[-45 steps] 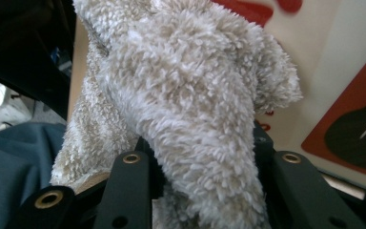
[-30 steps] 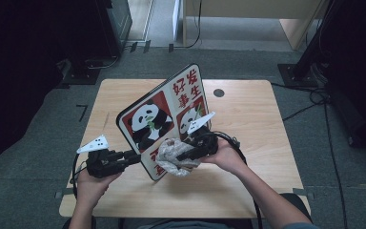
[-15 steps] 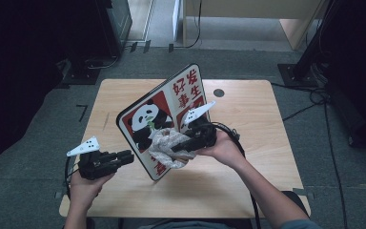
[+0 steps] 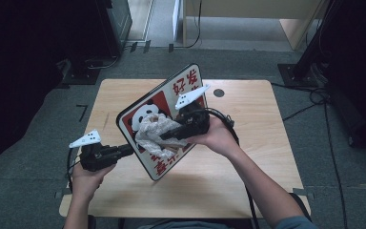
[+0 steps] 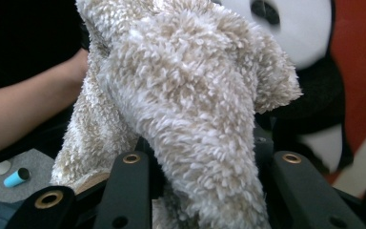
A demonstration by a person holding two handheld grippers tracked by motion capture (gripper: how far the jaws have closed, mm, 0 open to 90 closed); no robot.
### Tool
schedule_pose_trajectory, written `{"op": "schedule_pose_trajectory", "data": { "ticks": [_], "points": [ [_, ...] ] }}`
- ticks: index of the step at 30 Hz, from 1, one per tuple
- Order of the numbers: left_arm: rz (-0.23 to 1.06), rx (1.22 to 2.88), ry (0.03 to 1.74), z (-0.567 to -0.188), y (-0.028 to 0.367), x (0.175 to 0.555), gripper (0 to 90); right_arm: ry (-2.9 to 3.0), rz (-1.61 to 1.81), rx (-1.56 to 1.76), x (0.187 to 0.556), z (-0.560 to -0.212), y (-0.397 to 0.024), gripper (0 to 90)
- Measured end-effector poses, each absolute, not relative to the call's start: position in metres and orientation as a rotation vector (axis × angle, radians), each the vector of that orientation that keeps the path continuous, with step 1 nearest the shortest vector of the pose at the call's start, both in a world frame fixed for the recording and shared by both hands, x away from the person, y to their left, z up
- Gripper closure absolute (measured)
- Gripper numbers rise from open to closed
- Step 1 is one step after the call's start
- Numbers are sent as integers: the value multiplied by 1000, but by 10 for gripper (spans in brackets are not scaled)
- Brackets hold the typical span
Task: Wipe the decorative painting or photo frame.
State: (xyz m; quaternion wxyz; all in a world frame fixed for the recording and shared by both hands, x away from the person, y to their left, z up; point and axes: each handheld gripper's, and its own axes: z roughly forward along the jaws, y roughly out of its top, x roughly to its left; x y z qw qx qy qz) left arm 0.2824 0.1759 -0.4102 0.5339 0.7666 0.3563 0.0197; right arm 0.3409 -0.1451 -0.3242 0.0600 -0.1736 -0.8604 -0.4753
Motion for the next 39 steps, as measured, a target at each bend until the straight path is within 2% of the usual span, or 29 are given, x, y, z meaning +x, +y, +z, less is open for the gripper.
{"op": "schedule_pose_trajectory", "data": {
  "ticks": [14, 39],
  "points": [
    [31, 1827, 808, -406, 166, 295, 792, -2688, -1534, -374, 335, -258, -108, 642],
    [21, 1837, 806, -407, 165, 296, 792, -2716, -1444, -367, 337, -287, -98, 636]
  ]
}}
